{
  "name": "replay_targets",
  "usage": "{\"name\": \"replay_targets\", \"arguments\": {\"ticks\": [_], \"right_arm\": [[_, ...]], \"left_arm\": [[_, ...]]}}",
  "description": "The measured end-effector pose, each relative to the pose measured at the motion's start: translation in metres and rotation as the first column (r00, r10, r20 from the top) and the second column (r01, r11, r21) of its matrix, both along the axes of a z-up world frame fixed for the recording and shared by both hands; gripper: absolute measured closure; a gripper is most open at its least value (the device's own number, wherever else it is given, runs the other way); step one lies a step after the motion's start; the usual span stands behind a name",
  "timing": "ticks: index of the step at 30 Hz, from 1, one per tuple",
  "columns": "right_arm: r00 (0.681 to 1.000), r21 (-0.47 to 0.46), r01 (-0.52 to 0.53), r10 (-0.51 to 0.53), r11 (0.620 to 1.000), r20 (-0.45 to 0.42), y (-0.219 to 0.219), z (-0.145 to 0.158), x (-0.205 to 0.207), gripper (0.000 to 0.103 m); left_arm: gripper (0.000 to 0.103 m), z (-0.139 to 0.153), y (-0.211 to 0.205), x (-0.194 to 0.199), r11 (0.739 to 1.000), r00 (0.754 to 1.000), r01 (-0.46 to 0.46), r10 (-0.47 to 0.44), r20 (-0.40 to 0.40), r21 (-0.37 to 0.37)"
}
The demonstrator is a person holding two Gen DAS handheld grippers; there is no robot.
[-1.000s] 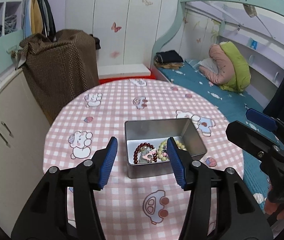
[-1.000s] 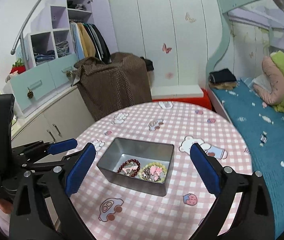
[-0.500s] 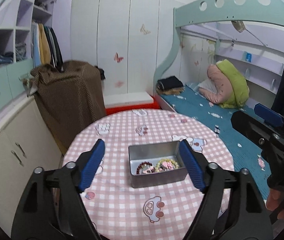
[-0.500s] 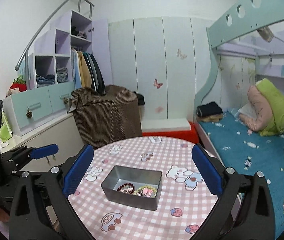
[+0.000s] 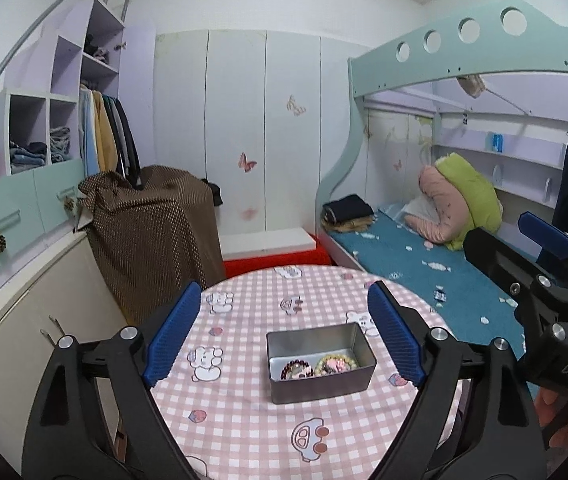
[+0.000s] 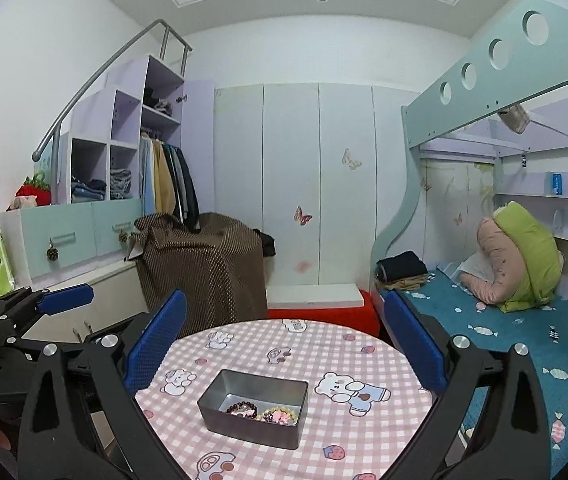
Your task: Organize jewelry
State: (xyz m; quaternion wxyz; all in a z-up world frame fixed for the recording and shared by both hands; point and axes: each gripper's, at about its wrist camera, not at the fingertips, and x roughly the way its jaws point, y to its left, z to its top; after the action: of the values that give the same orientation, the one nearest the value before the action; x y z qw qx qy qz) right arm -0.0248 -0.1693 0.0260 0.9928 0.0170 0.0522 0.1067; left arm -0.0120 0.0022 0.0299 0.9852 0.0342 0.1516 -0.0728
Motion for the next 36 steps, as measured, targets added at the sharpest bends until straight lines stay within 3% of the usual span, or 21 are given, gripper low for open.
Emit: {"name": "replay_targets", "arguments": {"ticks": [12,18,36], "right_arm": [[0.995,-0.001,0.023,-0.022,1.000,0.099,-0.002,0.013,-0.021,0.007],[0.996,0.014,0.006,-0.007,1.000,0.093,-0.002,0.011,-0.027,0.007],[0.999,0.007,0.024,-0.024,1.000,0.036,0.002,0.004,-0.032,0.007]], "left_arm": [[0.014,0.017,0.003,-0.018,0.998,0.995,-0.050,0.052,0.087,-0.024],[0.011,0.017,0.002,-0.023,0.998,0.992,-0.057,0.059,0.115,-0.015],[0.010,0.005,0.004,-0.025,0.995,0.991,-0.096,0.096,0.088,-0.005]]}}
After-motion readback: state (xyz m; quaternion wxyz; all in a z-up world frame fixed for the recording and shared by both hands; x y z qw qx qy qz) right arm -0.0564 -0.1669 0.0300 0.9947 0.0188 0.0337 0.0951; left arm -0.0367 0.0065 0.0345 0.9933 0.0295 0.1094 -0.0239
